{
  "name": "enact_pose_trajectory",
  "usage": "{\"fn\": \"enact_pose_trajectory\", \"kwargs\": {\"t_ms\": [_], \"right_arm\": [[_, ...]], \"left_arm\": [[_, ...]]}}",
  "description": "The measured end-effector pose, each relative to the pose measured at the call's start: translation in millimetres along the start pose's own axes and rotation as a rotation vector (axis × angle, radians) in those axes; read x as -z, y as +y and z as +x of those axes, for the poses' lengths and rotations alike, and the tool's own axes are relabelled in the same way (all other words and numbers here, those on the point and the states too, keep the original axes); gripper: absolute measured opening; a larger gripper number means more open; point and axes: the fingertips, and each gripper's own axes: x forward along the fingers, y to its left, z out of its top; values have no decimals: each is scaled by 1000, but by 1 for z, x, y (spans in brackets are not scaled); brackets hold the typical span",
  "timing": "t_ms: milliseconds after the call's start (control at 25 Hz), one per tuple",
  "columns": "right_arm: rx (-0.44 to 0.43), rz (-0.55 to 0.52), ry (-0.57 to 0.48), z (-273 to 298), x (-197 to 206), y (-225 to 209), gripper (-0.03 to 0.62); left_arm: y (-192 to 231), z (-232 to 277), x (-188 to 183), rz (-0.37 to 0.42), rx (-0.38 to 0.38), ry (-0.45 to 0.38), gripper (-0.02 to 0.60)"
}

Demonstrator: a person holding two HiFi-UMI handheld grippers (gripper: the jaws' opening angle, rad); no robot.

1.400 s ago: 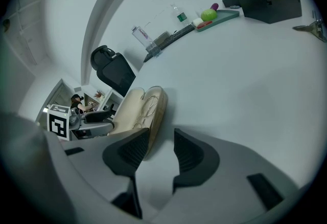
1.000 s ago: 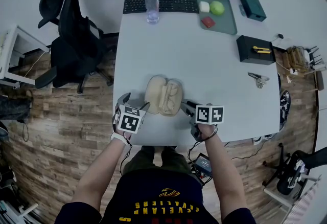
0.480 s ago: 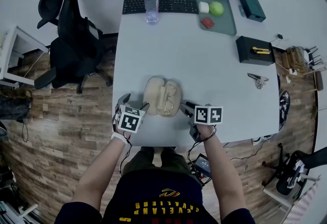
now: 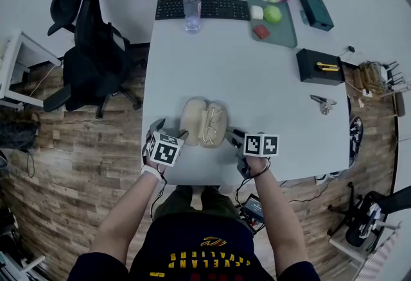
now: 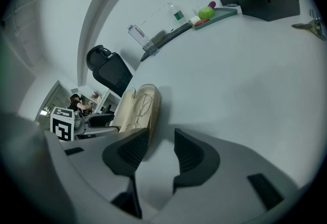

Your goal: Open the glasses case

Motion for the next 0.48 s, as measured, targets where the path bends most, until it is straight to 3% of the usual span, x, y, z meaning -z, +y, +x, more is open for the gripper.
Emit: {"fn": "enact_pose_trajectory", "kwargs": {"t_ms": [480], "right_arm": [[-15, -5, -8, -4, -4, 7, 169]], "left_arm": [[-8, -10, -21, 34, 10, -24, 399]]}}
